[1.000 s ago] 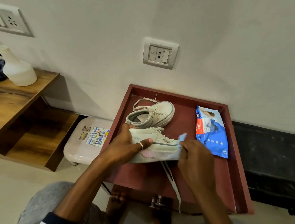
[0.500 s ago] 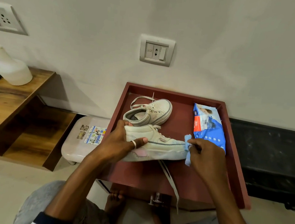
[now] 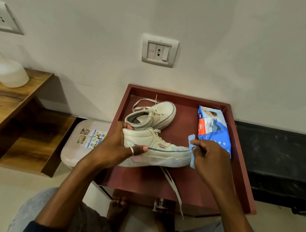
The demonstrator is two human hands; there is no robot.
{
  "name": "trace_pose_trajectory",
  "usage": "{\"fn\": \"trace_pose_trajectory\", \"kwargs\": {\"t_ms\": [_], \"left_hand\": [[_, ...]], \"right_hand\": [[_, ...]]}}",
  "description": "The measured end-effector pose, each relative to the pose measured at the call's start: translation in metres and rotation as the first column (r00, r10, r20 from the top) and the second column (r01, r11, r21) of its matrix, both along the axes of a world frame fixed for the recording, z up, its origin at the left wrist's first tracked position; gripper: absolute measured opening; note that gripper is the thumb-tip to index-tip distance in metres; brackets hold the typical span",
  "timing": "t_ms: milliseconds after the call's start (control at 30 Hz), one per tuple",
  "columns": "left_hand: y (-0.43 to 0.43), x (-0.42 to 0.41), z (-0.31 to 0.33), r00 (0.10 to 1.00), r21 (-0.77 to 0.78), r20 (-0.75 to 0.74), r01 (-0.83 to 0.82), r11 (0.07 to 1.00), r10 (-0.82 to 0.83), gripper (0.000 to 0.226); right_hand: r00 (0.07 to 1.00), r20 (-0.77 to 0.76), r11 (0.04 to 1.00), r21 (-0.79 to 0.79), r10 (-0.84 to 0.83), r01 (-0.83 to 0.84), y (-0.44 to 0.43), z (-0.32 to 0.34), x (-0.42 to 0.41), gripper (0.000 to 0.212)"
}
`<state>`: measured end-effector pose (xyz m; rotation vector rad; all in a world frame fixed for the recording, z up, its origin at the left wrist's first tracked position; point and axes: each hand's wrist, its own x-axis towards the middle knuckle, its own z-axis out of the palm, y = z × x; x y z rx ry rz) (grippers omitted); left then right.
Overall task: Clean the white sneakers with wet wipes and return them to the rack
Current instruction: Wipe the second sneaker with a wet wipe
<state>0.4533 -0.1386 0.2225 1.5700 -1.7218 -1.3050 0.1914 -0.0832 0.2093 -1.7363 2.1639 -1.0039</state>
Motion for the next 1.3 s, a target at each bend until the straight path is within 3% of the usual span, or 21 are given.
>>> {"fn": "trace_pose_trajectory", "kwargs": {"t_ms": [133,233,333,400,467,533,600,700,833,900,1067,1167,1300], "left_hand": [[-0.001,0.000,-0.004,0.999,-0.031,0.040,-0.006,0.999,0.007,0.064],[-0.001,0.000,-0.006,0.999,-0.041,0.050,0.009,0.999,-0.007,0.064],[-0.001,0.002,-0.007,0.999,-0.046,0.052,0.018,0.999,-0.015,0.062],[-0.002,0.003,-0.009,0.999,-0.049,0.042,0.030,0.998,-0.028,0.064],[-0.003,0.003,-0.009,0.998,-0.057,0.050,0.033,0.998,-0.030,0.065],[-0.003,0.001,-0.009,0.998,-0.065,0.059,0.031,0.997,-0.027,0.066],[-0.003,0.000,-0.009,0.998,-0.075,0.057,0.036,0.997,-0.032,0.067],[-0.003,0.003,-0.010,0.998,-0.065,0.042,0.048,0.997,-0.045,0.066],[-0.002,0.001,-0.010,0.998,-0.077,0.042,0.046,0.996,-0.043,0.064],[-0.003,0.000,-0.009,0.998,-0.084,0.043,0.041,0.996,-0.038,0.064],[-0.004,0.002,-0.012,0.999,-0.075,0.030,0.039,0.996,-0.037,0.064],[-0.004,0.003,-0.013,0.999,-0.070,0.022,0.041,0.997,-0.040,0.065],[-0.005,0.001,-0.012,0.999,-0.080,0.016,0.041,0.996,-0.040,0.064]], "right_hand": [[0.985,-0.023,0.978,-0.110,0.173,-0.175,-0.001,0.001,0.034,0.021],[0.941,-0.180,0.950,-0.066,0.288,-0.304,0.001,-0.008,0.058,0.033],[0.938,-0.271,0.976,0.032,0.216,-0.216,-0.003,-0.019,0.042,0.040],[0.954,-0.281,0.994,0.015,0.107,-0.107,-0.004,-0.025,0.019,0.012],[0.976,-0.218,0.998,-0.059,0.023,-0.036,-0.005,-0.024,0.002,0.032],[0.987,-0.154,0.996,-0.070,0.036,-0.047,0.000,-0.016,0.009,0.024],[0.974,-0.163,0.982,-0.078,0.160,-0.174,0.006,-0.006,0.035,0.012],[0.928,-0.247,0.958,0.008,0.280,-0.287,0.010,-0.009,0.057,0.039],[0.958,-0.252,0.990,0.035,0.138,-0.134,0.000,-0.017,0.027,0.019],[0.963,-0.253,0.996,0.029,0.094,-0.090,-0.002,-0.019,0.018,0.019],[0.942,-0.232,0.964,-0.047,0.243,-0.260,0.008,-0.007,0.056,0.035],[0.942,-0.256,0.975,-0.004,0.216,-0.224,0.007,-0.009,0.050,0.036],[0.971,-0.229,0.998,0.000,0.068,-0.070,0.000,-0.013,0.018,0.012]]}}
